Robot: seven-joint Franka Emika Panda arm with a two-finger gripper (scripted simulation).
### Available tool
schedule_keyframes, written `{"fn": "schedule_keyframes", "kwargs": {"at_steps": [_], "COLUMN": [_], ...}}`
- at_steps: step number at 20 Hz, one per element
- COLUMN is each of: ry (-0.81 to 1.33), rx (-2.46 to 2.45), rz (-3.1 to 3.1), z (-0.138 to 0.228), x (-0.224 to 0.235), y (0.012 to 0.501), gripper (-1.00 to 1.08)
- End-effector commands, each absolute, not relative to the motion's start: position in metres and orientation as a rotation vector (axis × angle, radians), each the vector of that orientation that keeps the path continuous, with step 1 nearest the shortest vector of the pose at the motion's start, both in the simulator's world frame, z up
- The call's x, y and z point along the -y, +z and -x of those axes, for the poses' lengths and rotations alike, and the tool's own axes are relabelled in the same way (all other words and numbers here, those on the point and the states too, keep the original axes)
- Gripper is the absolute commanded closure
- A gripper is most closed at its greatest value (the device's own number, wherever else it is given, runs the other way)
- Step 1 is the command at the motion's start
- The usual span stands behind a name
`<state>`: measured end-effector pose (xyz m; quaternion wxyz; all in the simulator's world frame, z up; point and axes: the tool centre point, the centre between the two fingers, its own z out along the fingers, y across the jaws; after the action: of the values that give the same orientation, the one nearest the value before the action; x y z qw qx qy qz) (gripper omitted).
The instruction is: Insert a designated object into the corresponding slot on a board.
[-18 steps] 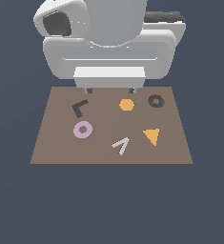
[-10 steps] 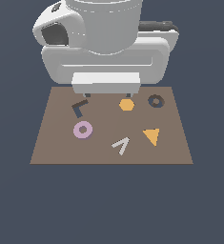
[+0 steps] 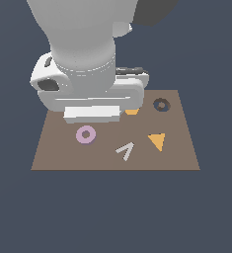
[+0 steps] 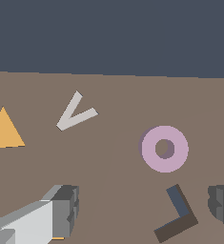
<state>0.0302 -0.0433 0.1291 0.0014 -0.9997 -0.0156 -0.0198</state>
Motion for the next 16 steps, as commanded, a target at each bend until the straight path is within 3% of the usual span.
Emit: {"fn": "schedule_keyframes", "kwargs": {"at_steps": [1, 16], "ry": [-0.045, 0.001], "rx": [0.066, 0.119], "rz": [3.138, 3.139], "z": [-0.034, -0.047], "x": [0.056, 0.093], "y": [0.108, 0.048], "gripper": [-0.92, -0.92]}}
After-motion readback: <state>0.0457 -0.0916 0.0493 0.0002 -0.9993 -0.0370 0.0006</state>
